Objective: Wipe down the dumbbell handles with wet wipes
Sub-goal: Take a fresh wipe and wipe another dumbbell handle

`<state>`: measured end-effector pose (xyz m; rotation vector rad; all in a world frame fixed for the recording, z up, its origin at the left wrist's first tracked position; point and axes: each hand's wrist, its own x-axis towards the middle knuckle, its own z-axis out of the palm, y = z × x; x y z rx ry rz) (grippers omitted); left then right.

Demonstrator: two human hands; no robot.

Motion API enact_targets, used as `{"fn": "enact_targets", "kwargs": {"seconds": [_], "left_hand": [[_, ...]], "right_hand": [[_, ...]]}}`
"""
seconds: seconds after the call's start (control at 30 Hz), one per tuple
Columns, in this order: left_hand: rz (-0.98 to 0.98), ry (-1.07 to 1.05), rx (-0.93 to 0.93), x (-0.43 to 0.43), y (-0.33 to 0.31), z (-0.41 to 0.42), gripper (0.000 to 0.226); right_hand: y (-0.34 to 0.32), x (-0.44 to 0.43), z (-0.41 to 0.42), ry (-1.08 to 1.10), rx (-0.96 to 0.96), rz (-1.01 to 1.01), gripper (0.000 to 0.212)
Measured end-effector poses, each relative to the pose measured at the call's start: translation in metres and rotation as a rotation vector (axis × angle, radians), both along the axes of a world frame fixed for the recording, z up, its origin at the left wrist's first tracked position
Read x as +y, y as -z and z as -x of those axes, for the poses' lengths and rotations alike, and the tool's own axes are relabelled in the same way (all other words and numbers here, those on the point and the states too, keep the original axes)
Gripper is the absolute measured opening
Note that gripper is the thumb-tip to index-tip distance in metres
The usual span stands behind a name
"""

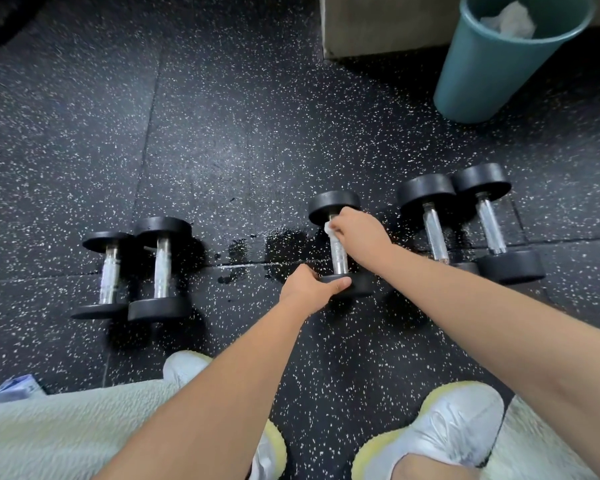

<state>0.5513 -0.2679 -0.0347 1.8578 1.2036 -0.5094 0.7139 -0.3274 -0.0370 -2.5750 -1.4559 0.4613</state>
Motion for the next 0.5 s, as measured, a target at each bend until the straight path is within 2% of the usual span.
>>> {"fn": "enact_targets", "kwargs": {"seconds": [0.2,0.37,0.5], "left_hand": [[0.019,-0.016,-0.022,0.003,0.004,0.004,0.076],[0.02,-0.025,-0.026,0.003,0.005,0.004,0.074],[0.044,-0.06,-0.044,0.004,0.007,0.008,0.072]], "right_hand": [[-0.002,-0.023,0.015,-0.221,-0.026,0.091,0.012],[0.001,0.004,0.001,-0.07,-0.155,0.027,0.018],[-0.002,0.003,0.015,-0.058,-0.176,0.041,0.024]]}}
